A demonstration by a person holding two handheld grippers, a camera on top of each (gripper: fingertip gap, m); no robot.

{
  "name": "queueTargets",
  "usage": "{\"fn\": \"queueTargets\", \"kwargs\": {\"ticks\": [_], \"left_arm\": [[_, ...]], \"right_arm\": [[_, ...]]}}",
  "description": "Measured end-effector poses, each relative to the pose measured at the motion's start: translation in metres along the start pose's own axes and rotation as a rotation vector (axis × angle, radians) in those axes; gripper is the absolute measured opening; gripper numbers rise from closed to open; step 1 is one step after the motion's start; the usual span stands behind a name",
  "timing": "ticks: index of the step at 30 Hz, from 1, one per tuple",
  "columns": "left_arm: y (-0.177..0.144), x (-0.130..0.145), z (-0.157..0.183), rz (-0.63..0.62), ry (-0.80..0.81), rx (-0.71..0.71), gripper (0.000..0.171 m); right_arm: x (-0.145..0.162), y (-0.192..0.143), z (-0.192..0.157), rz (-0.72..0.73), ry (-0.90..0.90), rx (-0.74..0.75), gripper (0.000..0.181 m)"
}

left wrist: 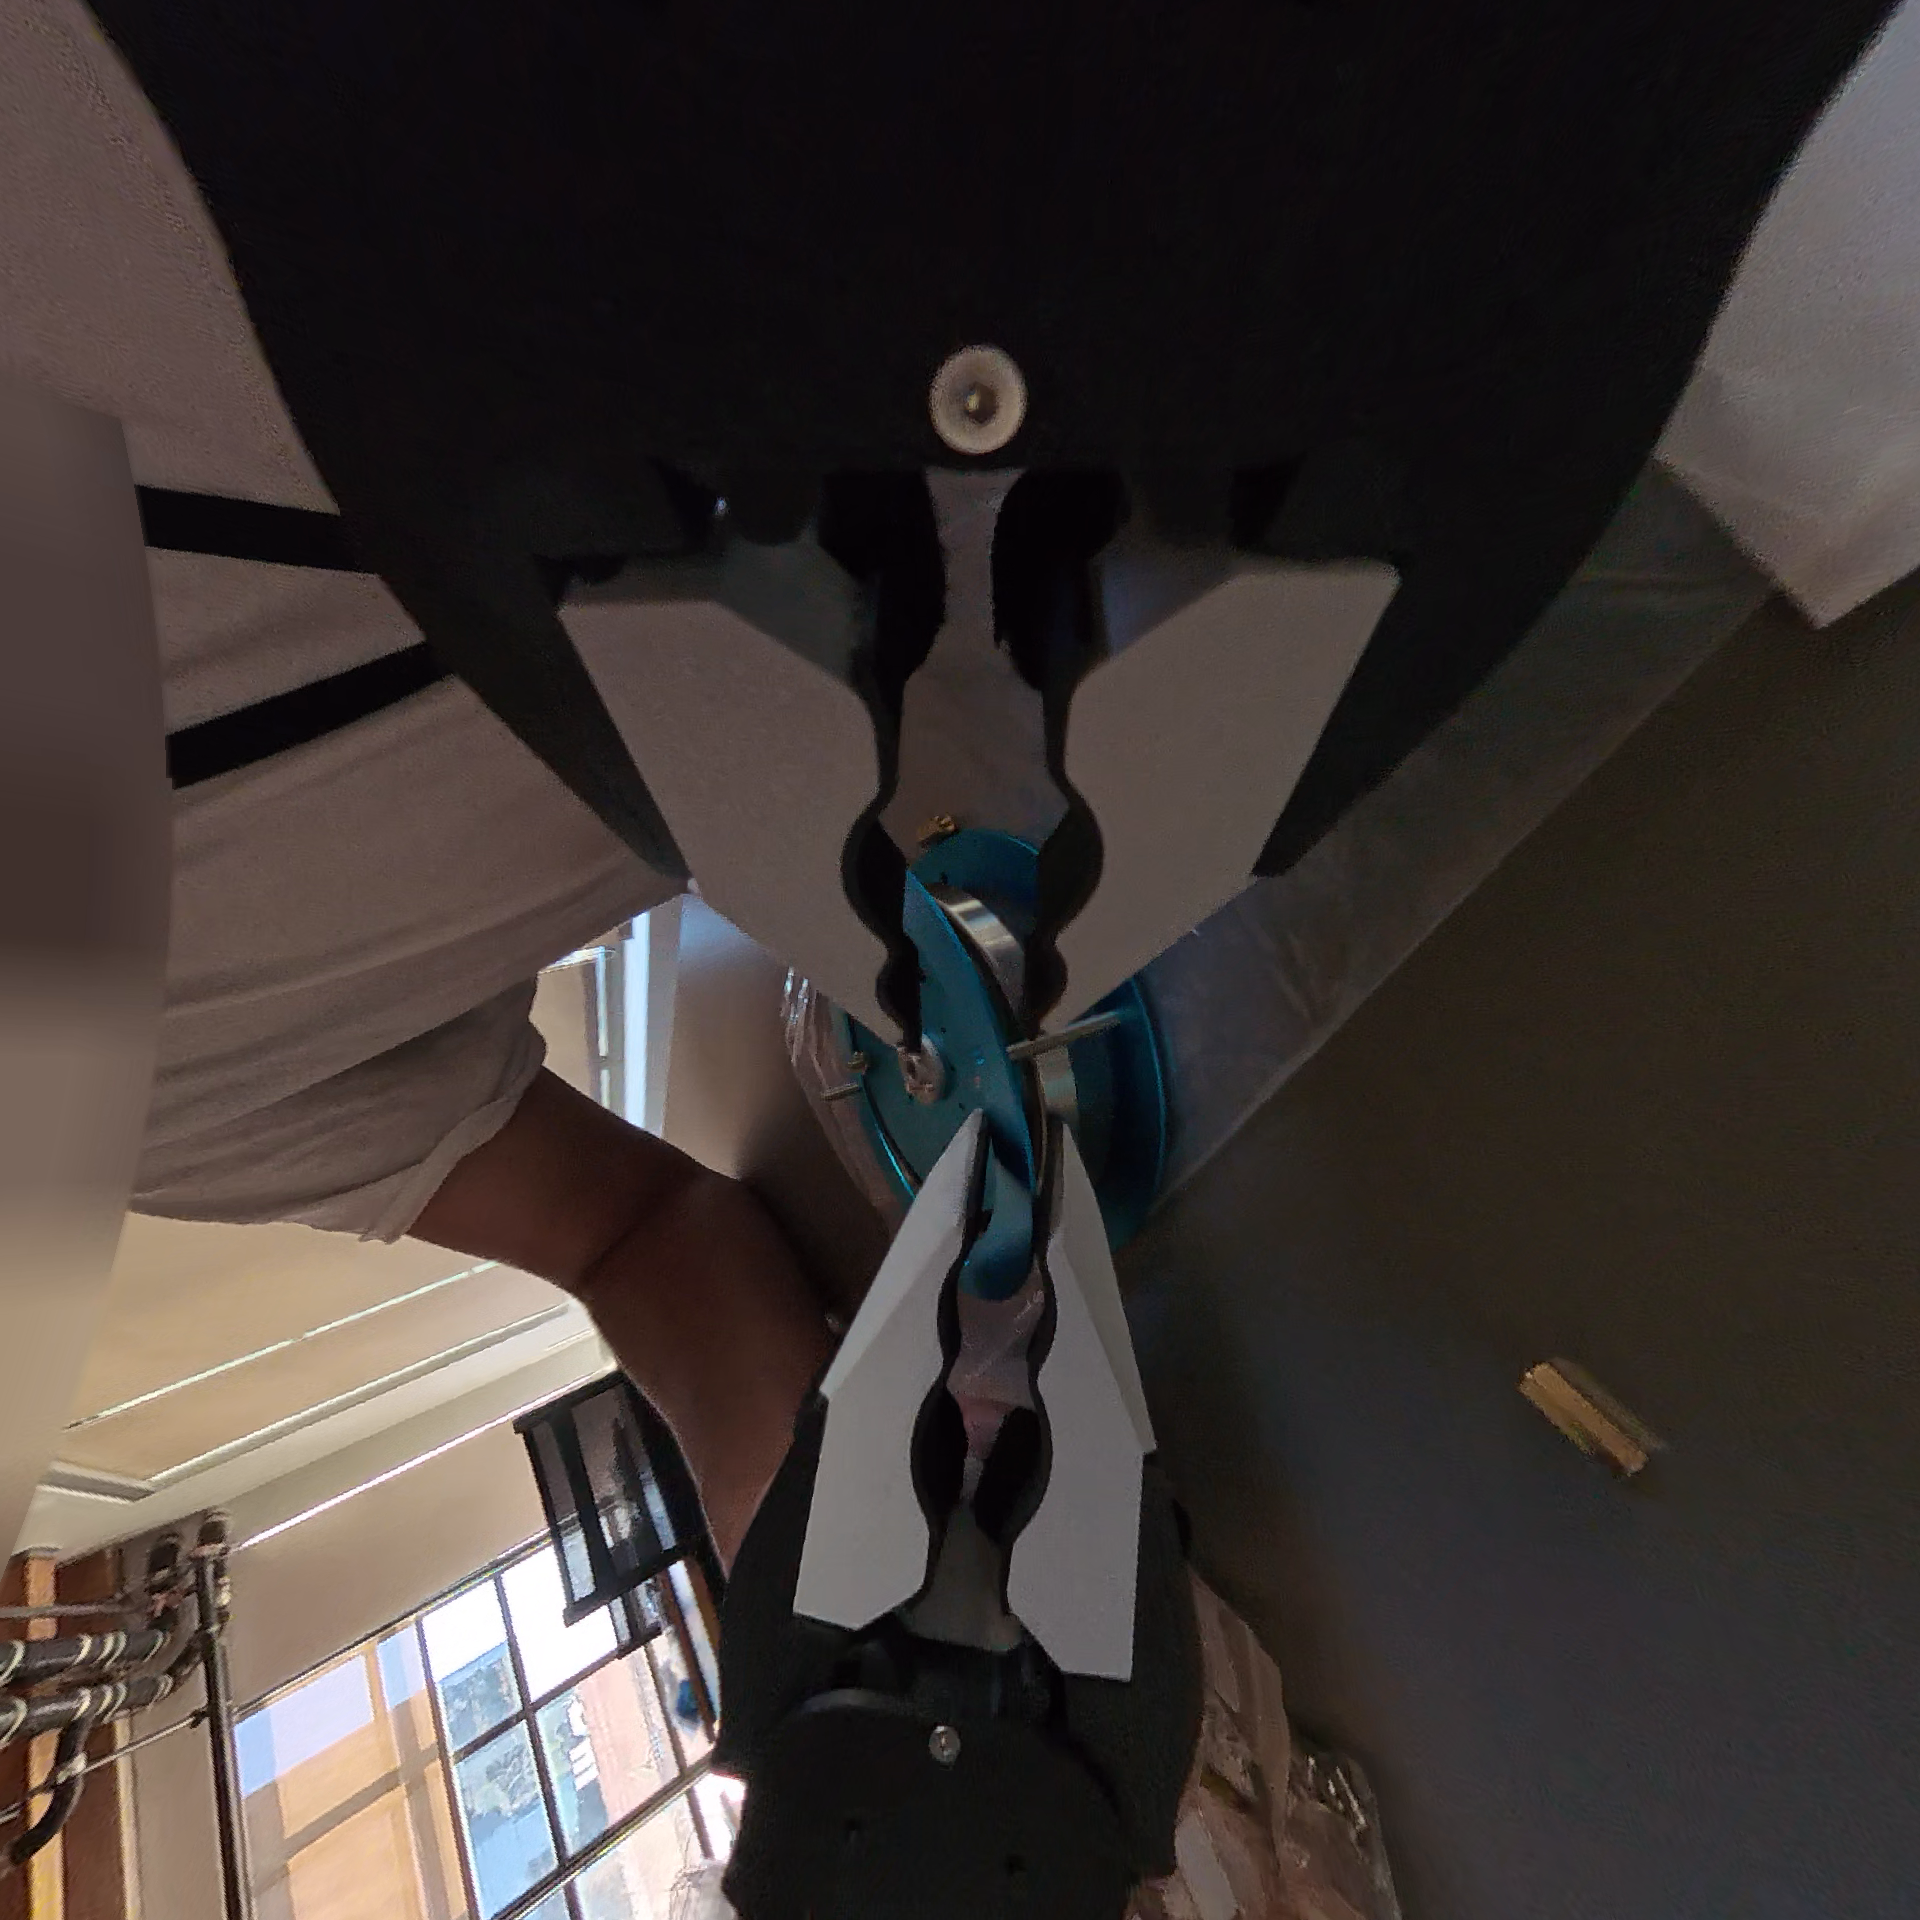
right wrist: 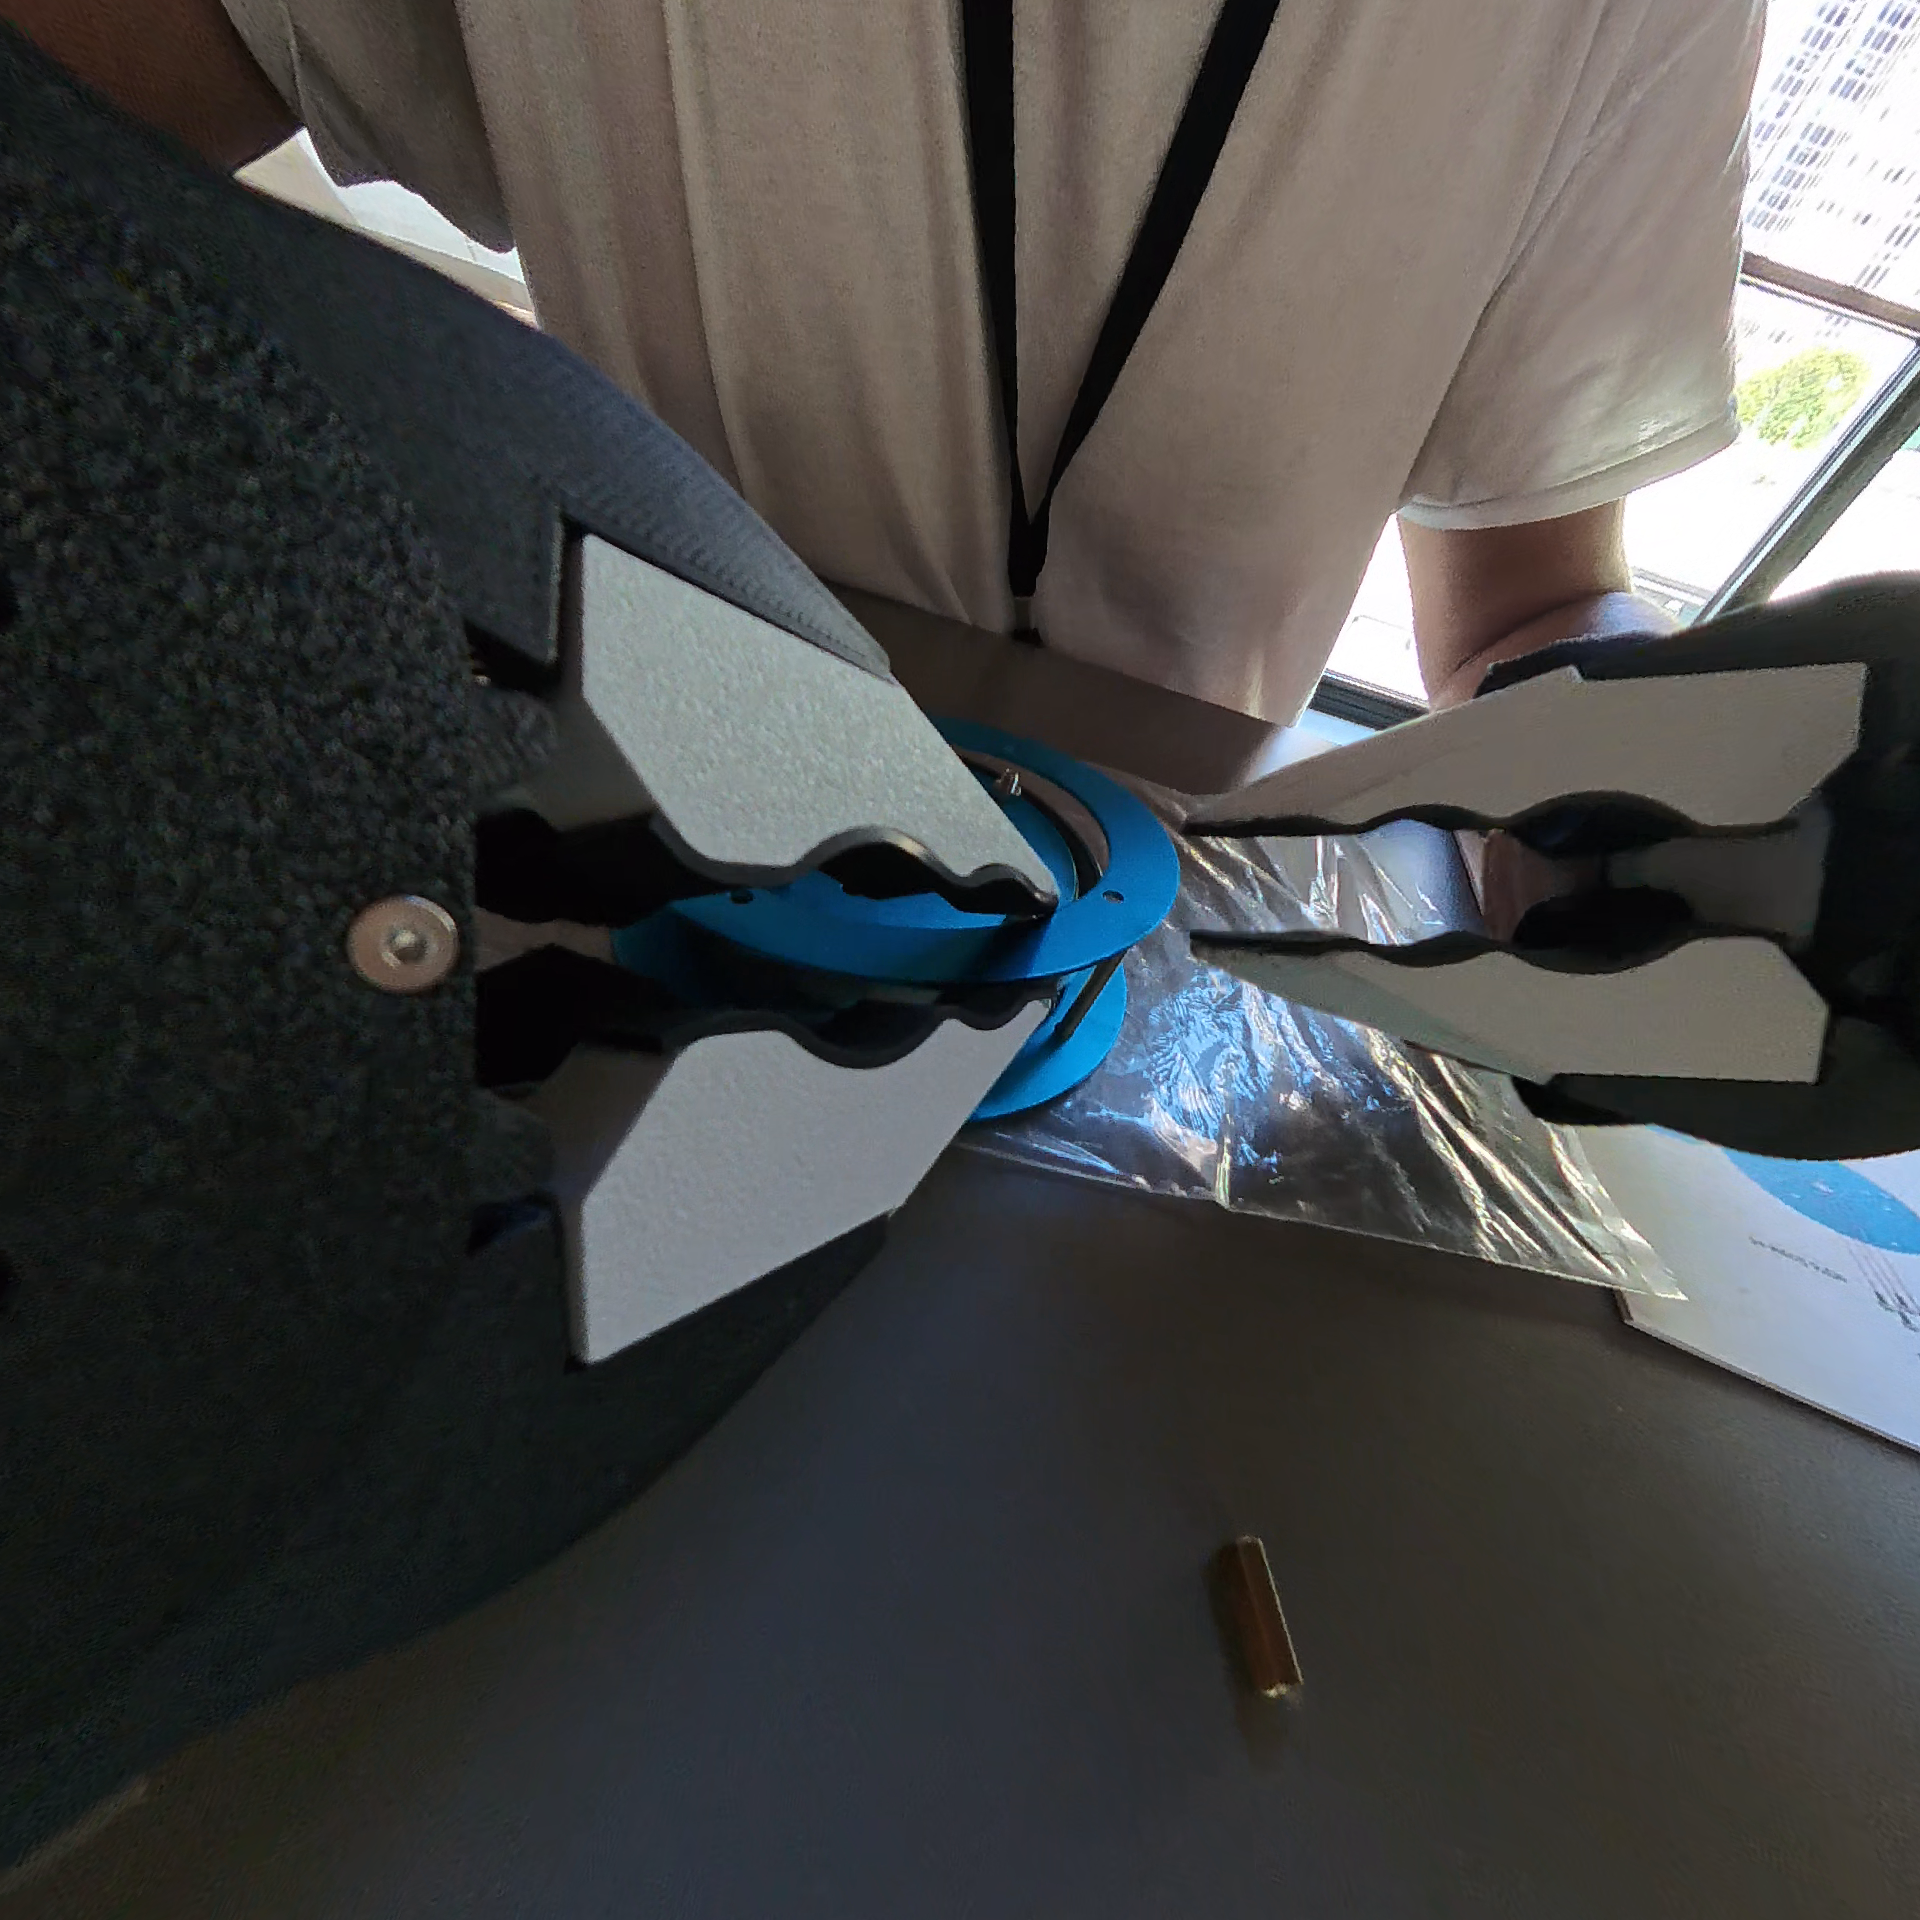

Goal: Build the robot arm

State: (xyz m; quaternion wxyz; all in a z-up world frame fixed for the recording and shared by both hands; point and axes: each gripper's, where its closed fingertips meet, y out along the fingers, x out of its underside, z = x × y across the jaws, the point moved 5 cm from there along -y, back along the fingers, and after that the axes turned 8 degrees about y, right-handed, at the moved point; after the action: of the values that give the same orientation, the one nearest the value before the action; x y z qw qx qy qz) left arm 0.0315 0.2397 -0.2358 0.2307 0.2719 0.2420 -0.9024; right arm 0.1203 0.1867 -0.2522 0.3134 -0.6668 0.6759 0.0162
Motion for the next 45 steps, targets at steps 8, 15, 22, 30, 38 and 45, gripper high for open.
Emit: {"fn": "queueTargets", "kwargs": {"ticks": [8,15,22,30,38,45], "left_arm": [[0.016,0.005,0.001,-0.035,0.101,-0.023,0.022],[0.016,0.006,-0.001,-0.035,0.090,-0.022,0.020],[0.008,0.009,-0.006,-0.046,0.104,-0.076,0.019],[0.003,0.007,0.000,-0.071,0.259,-0.182,0.019],[0.006,0.015,0.010,-0.211,0.390,-0.197,0.025],[0.013,0.024,0.007,-0.227,0.335,-0.096,0.020]], "right_arm": [[0.000,0.002,0.001,0.009,0.012,-0.014,0.012],[0.000,0.003,0.003,0.000,0.014,0.001,0.011],[0.001,0.002,0.007,0.002,0.027,0.025,0.011],[-0.009,-0.022,0.005,0.136,-0.012,0.075,0.025],[0.034,-0.050,-0.056,0.331,-0.177,0.407,0.061],[0.098,-0.010,-0.057,0.449,-0.203,0.634,0.097]]}}
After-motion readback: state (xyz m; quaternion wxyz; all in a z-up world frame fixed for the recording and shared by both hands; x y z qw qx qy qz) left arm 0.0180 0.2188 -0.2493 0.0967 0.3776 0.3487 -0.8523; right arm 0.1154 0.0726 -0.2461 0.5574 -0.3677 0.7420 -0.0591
